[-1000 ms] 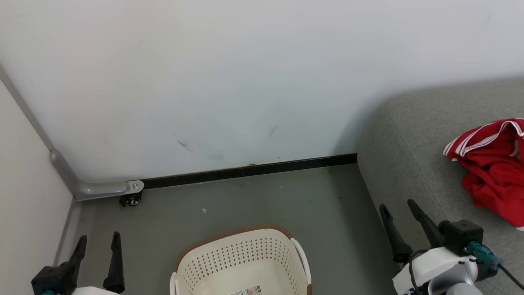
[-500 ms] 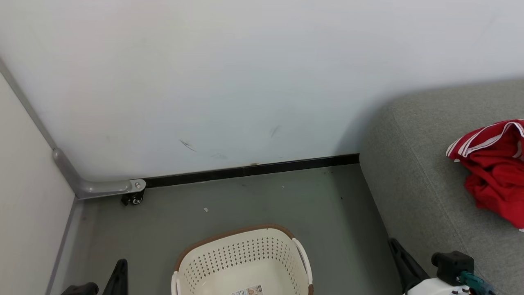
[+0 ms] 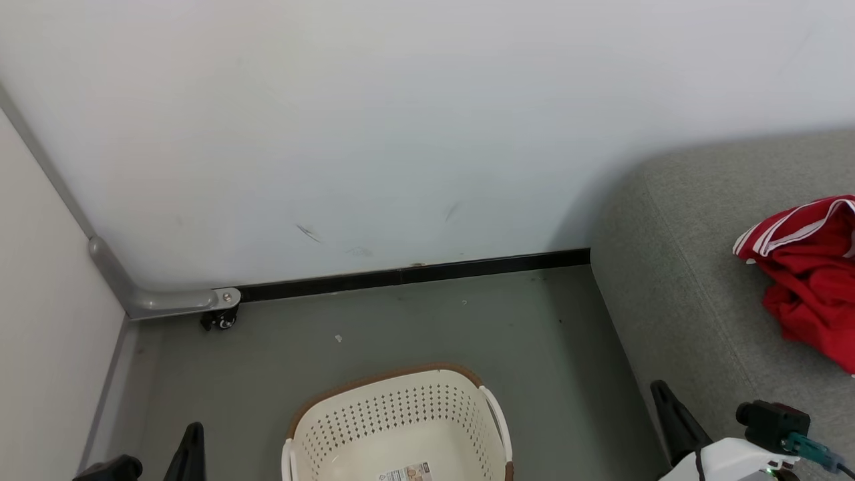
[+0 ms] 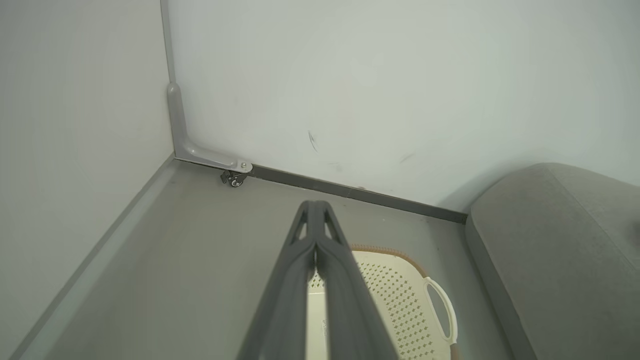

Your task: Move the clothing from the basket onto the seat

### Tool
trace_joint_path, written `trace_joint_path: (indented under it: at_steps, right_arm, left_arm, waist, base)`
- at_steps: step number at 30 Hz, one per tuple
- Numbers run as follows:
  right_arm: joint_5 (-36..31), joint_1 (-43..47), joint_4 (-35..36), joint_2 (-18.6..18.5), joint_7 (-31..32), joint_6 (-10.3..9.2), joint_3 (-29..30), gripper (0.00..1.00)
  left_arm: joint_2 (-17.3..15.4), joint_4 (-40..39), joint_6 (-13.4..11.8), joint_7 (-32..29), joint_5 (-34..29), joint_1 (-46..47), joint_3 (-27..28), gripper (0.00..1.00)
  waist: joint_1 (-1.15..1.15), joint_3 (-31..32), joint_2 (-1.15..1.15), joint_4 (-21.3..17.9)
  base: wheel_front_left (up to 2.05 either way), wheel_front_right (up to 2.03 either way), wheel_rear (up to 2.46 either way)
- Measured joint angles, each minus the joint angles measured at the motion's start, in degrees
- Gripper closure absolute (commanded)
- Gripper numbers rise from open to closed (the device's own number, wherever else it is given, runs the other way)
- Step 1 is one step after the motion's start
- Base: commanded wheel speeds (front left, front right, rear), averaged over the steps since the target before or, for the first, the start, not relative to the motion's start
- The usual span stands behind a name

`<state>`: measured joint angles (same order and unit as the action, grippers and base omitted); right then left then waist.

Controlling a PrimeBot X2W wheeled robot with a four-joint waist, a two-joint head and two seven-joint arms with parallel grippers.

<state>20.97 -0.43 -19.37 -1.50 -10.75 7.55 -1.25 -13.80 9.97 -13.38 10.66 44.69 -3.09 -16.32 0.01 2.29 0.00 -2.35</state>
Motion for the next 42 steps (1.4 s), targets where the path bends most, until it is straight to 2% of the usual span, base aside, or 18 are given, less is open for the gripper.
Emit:
trace_joint_path:
  at_steps: [5,20,26,32,37,42]
  right_arm:
    - [4.56,0.00,0.10,0.00,1.30,0.00,0.36,1.00]
    - [16.74,-0.04,0.97,-0.01,4.33,-0.01,2.14,1.00]
    - [21.72,-0.05,1.43,-0.02,5.57,-0.01,2.72,1.00]
    - [26.88,-0.07,1.80,-0.03,6.77,-0.01,3.46,1.00]
    - [31.03,-0.13,1.88,-0.05,7.84,-0.04,4.03,1.00]
    - [35.95,-0.68,1.96,-0.08,9.23,-0.05,4.59,1.00]
  left_arm:
    - [0.80,0.00,0.99,-0.86,3.00,0.05,1.18,1.00]
    - [2.86,0.09,4.55,-3.86,11.34,0.19,4.77,1.00]
    - [3.46,0.33,6.06,-5.13,14.79,0.29,6.21,1.00]
    - [4.41,0.59,7.38,-6.39,18.18,0.38,7.58,1.00]
    - [4.99,1.07,8.20,-7.14,21.19,0.91,8.77,1.00]
    - [5.70,1.52,10.01,-8.33,24.60,1.64,10.26,1.00]
  waist:
    - [0.10,-0.13,0.00,0.15]
    - [0.85,0.04,0.00,0.55]
    - [0.98,0.12,0.00,0.71]
    - [0.95,0.05,0.00,0.88]
    - [0.73,-0.17,0.00,1.03]
    - [0.42,-0.59,0.00,1.19]
  base:
    - [0.00,0.00,0.00]
    - [0.00,0.00,0.00]
    - [0.00,0.00,0.00]
    - [0.00,0.00,0.00]
    - [0.00,0.00,0.00]
    - [0.00,0.00,0.00]
